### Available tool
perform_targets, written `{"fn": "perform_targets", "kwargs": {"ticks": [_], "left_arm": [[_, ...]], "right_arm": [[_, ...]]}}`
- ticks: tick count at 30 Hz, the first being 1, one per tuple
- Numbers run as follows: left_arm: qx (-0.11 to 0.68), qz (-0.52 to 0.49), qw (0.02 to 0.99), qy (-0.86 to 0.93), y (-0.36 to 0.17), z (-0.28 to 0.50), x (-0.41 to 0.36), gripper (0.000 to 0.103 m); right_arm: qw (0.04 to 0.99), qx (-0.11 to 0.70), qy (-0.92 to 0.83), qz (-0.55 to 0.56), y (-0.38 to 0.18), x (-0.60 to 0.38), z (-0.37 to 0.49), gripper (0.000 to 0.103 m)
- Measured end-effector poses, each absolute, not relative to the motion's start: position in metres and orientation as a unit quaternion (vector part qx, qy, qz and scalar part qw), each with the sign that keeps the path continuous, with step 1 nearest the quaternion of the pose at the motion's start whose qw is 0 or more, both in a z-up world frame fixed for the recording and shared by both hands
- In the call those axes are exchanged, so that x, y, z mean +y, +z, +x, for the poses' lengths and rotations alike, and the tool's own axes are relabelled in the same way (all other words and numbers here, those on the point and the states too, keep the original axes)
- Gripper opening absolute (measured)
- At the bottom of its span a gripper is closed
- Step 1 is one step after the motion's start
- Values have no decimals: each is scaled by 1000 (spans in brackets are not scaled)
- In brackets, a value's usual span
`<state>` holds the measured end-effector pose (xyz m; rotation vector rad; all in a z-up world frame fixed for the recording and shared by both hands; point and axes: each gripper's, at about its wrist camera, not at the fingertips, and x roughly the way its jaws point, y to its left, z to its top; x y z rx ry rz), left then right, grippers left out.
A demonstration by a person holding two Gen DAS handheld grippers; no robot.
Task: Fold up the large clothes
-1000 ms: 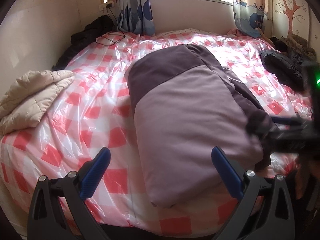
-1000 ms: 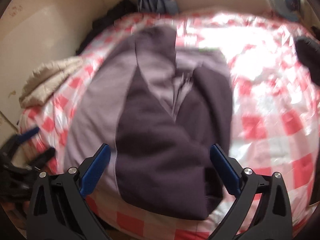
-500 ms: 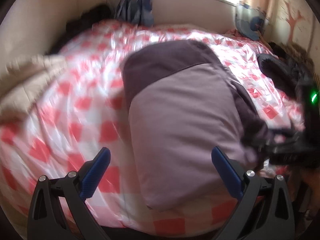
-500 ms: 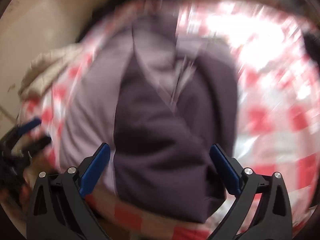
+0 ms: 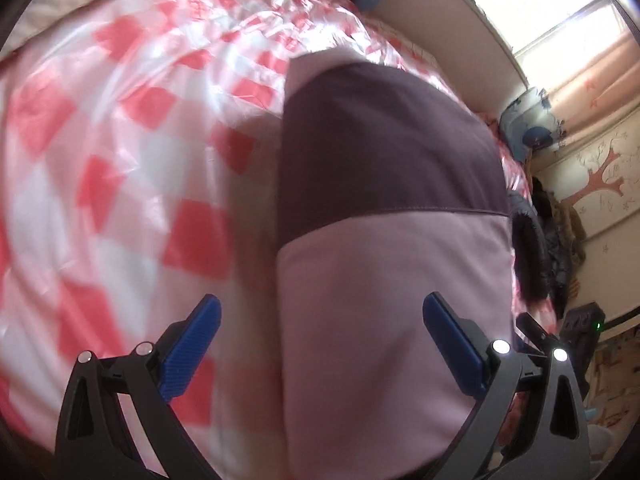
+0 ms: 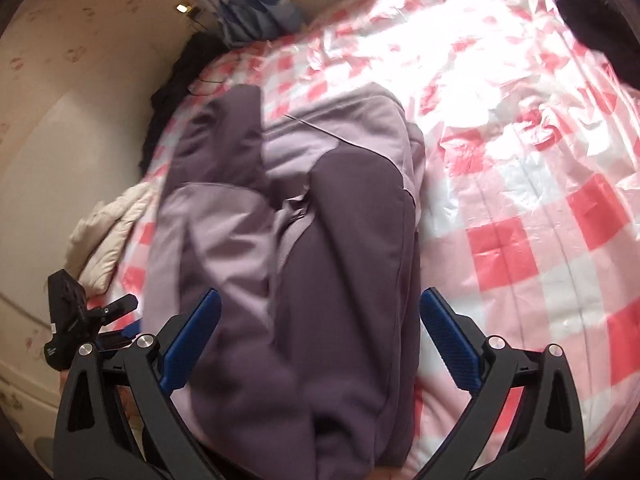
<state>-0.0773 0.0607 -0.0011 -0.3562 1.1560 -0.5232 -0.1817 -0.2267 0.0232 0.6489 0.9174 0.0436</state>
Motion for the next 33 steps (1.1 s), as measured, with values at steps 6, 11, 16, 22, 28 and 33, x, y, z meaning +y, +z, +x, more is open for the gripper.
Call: {"fn": "perform_targets", "kwargs": {"ticks": [6,11,16,22,28,33], "left_arm": [[526,-86,793,-295,1,-82,3,98],[450,-6,865,-221,45,-104,21,97],[489,-7,860,-144,29,-87,81,98],[474,-36,867,-151,34,-102,105,97],[437,-10,887,-150,51,-87,78,97],[430,9,891,-145,32,-79,59,98]], "right_arm": [[829,442,50,340,-17,-211,-148,97],[822,425,109,362,-20,-168,-110,97],[826,455,157,292,-22,-98,-75,97],[849,497,83,159,-6,-110,-90,97],[906,384,94,153,85,-103,-70,97],[882,433,71,171,33,-71,13,97]]}}
